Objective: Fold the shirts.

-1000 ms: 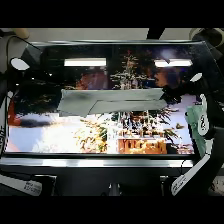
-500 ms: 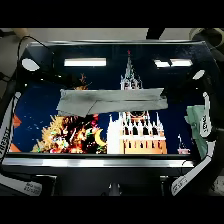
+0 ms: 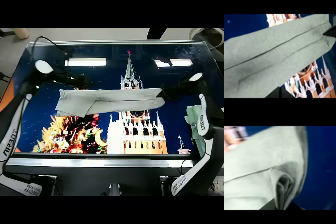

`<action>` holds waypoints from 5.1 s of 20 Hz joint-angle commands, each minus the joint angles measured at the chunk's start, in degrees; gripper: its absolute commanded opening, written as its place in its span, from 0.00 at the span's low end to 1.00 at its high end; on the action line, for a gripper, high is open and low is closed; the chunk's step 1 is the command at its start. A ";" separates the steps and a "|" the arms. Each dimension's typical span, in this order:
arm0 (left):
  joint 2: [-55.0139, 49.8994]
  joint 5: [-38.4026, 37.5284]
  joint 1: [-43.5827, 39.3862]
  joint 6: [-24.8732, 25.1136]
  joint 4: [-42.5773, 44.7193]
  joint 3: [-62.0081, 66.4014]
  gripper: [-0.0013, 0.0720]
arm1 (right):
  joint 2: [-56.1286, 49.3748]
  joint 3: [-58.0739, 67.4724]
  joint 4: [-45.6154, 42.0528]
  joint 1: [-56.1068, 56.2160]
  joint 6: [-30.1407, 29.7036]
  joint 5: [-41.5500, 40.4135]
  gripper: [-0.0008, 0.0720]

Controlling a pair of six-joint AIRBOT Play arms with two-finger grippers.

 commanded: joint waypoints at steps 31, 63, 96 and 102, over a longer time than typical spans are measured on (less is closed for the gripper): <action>30.45 0.52 20.50 -8.15 8.13 1.07 0.05 | 0.50 0.07 28.22 43.01 1.09 -24.83 0.68; 30.75 1.86 19.19 -5.75 11.93 -4.22 0.05 | 17.38 13.44 8.46 -4.70 7.91 17.14 0.04; 29.73 0.42 19.06 0.72 9.31 -4.22 0.05 | 43.98 -26.36 -51.80 -36.79 7.45 31.19 0.05; 29.70 0.66 19.06 0.72 8.22 -4.22 0.05 | 43.98 -33.24 -51.80 -36.79 7.69 26.93 0.05</action>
